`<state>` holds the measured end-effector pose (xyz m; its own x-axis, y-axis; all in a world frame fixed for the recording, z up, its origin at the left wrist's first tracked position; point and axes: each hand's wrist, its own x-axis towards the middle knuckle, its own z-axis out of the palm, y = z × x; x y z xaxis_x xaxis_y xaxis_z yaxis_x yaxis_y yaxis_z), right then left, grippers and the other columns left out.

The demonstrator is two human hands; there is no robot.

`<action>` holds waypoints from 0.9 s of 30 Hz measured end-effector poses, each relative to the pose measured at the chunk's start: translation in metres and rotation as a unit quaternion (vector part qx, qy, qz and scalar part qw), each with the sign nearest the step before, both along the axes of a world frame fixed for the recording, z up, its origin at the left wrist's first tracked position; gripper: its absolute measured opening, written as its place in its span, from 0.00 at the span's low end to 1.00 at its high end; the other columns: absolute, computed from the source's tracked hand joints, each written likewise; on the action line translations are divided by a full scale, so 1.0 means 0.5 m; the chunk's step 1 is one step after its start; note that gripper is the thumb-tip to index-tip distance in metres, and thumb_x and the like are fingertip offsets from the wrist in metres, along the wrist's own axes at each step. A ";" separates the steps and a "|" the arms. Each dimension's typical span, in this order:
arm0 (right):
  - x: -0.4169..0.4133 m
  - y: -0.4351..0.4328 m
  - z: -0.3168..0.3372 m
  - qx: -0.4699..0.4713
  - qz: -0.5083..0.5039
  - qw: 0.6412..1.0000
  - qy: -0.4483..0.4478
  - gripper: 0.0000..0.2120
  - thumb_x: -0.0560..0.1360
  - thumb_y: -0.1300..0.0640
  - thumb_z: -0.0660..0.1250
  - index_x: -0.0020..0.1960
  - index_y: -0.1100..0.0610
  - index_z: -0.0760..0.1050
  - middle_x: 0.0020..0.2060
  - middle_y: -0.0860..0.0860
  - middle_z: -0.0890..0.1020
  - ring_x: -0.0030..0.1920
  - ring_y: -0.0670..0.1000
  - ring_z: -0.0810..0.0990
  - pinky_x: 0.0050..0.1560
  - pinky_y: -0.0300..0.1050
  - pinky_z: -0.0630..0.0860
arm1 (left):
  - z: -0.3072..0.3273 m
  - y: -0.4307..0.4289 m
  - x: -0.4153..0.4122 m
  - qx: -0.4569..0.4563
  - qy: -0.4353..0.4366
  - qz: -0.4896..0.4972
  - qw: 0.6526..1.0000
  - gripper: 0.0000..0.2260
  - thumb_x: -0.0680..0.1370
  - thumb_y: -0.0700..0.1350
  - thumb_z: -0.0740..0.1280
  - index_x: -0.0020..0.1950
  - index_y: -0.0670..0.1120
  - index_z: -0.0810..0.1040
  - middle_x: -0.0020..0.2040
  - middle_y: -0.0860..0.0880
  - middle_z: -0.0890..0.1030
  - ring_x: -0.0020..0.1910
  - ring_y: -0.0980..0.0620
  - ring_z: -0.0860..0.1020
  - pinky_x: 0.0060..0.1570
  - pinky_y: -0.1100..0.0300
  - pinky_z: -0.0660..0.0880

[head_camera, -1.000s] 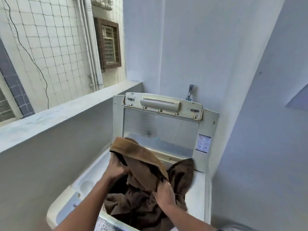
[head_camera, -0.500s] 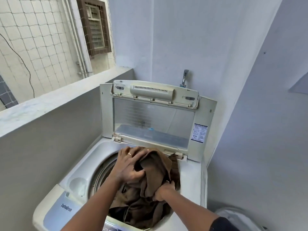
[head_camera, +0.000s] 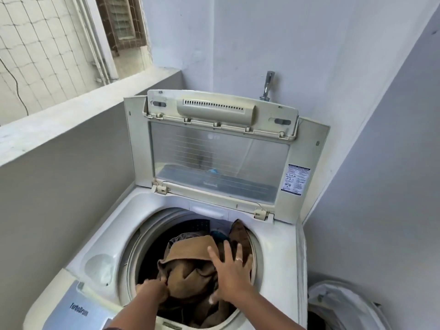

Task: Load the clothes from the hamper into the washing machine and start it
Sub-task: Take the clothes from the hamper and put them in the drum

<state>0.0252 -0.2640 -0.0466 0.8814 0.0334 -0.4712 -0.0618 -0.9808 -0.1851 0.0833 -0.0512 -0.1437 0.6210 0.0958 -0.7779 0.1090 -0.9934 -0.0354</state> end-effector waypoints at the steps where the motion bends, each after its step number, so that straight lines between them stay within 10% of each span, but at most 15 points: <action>1: -0.004 0.002 -0.036 -0.019 0.013 0.998 0.052 0.50 0.69 0.46 0.72 0.74 0.37 0.37 0.76 0.52 0.35 0.74 0.67 0.36 0.68 0.73 0.40 | -0.026 0.011 0.021 0.001 0.015 -0.001 1.000 0.35 0.73 0.54 0.54 0.77 0.48 0.46 0.76 0.48 0.60 0.73 0.44 0.62 0.71 0.50 0.60; 7: 0.034 0.011 -0.129 -0.013 0.003 0.990 0.141 0.44 0.72 0.45 0.69 0.72 0.32 0.38 0.74 0.46 0.30 0.74 0.65 0.33 0.65 0.76 0.44 | 0.109 -0.050 0.043 -0.042 -0.171 0.088 0.981 0.19 0.77 0.45 0.54 0.66 0.44 0.71 0.68 0.44 0.71 0.65 0.43 0.72 0.66 0.48 0.66; 12: 0.121 -0.023 -0.125 0.022 -0.079 0.996 0.020 0.27 0.80 0.52 0.55 0.75 0.38 0.49 0.77 0.48 0.41 0.76 0.63 0.38 0.71 0.69 0.45 | 0.092 -0.081 0.043 -0.089 -0.356 0.085 0.926 0.25 0.78 0.44 0.55 0.75 0.40 0.57 0.75 0.43 0.60 0.71 0.45 0.65 0.67 0.49 0.65; 18: 0.121 -0.035 -0.086 0.007 -0.041 0.999 0.012 0.22 0.80 0.53 0.53 0.74 0.49 0.60 0.75 0.56 0.57 0.75 0.61 0.53 0.73 0.60 0.52 | 0.140 -0.177 0.028 -0.139 -0.403 -0.007 0.905 0.28 0.74 0.36 0.56 0.74 0.47 0.62 0.69 0.49 0.72 0.70 0.51 0.67 0.73 0.47 0.51; 27: 0.015 -0.219 0.040 0.109 -0.096 0.929 -0.341 0.10 0.70 0.65 0.63 0.49 0.62 0.80 0.46 0.57 0.84 0.47 0.58 0.83 0.42 0.46 0.77 | 0.224 -0.477 -0.014 -0.334 -0.480 -0.046 0.810 0.25 0.70 0.38 0.55 0.67 0.43 0.72 0.51 0.39 0.82 0.53 0.40 0.78 0.55 0.51 0.72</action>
<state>0.0326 -0.3735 -0.0267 0.9721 -0.1264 0.1978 -0.0275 -0.8982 -0.4388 0.0764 -0.2899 -0.0316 0.9510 -0.2281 0.2089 -0.3079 -0.7617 0.5701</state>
